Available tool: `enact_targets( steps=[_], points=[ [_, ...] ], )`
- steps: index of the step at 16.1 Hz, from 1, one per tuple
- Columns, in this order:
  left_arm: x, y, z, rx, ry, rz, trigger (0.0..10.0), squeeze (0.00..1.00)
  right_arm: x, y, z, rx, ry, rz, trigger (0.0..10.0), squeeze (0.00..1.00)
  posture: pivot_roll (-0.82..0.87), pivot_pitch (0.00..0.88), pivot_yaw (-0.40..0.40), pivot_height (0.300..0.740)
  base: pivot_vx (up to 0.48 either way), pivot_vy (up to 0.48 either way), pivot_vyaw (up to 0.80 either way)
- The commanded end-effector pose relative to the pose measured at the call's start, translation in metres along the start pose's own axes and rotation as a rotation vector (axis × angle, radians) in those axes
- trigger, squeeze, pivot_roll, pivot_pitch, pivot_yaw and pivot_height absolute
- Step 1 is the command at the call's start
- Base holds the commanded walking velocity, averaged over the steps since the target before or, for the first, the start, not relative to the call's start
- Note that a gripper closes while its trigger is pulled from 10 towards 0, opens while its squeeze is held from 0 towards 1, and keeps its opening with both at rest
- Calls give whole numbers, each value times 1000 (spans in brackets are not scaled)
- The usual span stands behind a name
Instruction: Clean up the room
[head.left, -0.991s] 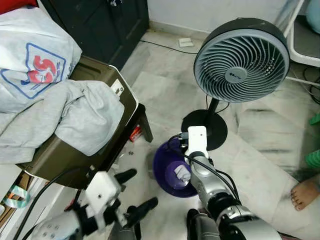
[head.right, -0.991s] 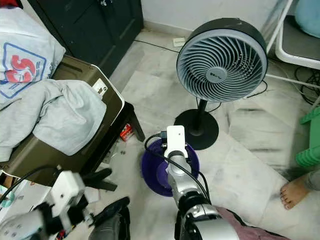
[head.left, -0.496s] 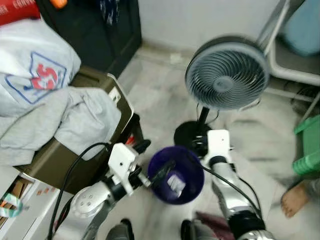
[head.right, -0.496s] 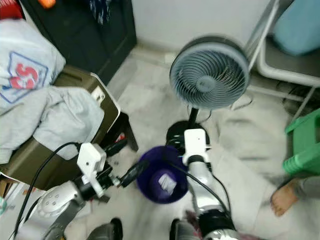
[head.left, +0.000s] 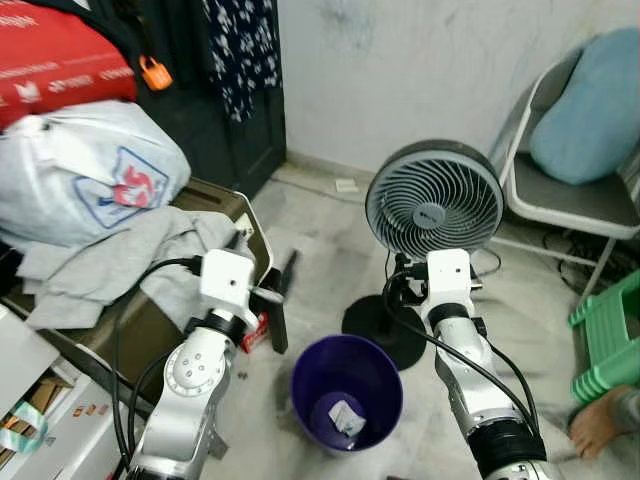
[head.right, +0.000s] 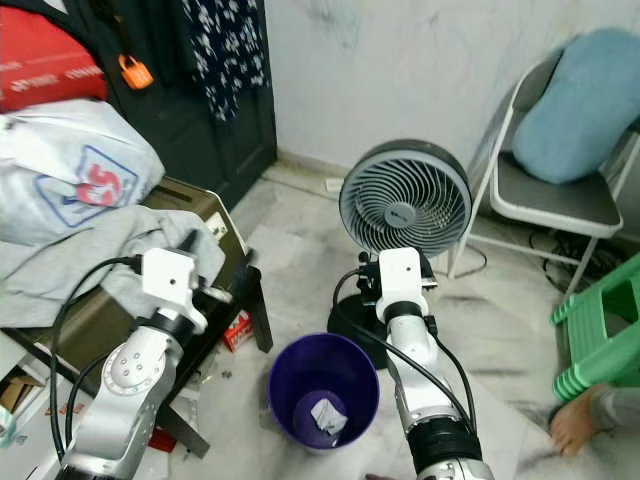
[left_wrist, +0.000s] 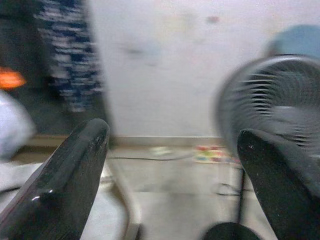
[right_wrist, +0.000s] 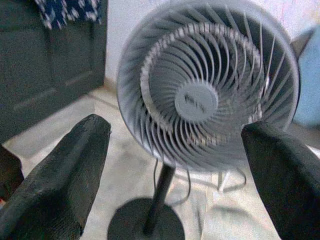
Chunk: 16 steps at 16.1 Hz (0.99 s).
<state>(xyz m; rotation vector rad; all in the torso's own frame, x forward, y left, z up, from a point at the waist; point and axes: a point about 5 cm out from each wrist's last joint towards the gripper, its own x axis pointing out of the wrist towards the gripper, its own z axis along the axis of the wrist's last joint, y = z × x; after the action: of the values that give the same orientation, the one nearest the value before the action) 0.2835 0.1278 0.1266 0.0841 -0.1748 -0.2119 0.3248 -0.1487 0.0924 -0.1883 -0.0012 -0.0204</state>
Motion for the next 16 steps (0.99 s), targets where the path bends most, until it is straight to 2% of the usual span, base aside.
enact_targets(
  steps=[1, 4, 6, 9, 11, 13, 16],
  points=[
    [0, 9, -6, 28, 16, 76, 10000, 0, -1, -3, 3, -2, -14, 3, 10000, 1000, -15, 0, 2, 740, 0, 0, 0],
    [0, 14, -10, 30, 26, 119, 10000, 0, -5, -7, 0, 10, -25, -3, 10000, 1000, -9, 0, 22, 740, 0, 0, 0],
    [0, 14, -11, -6, 29, 130, 10000, 0, -11, -10, -4, 29, -11, -19, 10000, 1000, -8, 0, 22, 740, 0, 0, 0],
    [-1, 11, -12, 5, 13, 108, 10000, 0, -16, -6, 3, 32, -41, 9, 10000, 1000, -20, 0, 18, 740, 0, 0, 0],
    [-2, 11, -16, 7, 31, 84, 10000, 0, -12, -6, 8, 8, -65, 14, 10000, 1000, -21, 0, 31, 740, 0, 0, 0],
    [-2, 12, -14, 0, 27, 70, 10000, 0, -10, -8, 10, -5, -67, -9, 10000, 1000, -22, 0, 30, 740, 0, 0, 650],
    [2, 13, -14, 1, 24, 59, 10000, 0, -12, -2, 12, 4, -60, 5, 10000, 1000, -30, 0, 24, 740, 0, 0, 800]
  ],
)
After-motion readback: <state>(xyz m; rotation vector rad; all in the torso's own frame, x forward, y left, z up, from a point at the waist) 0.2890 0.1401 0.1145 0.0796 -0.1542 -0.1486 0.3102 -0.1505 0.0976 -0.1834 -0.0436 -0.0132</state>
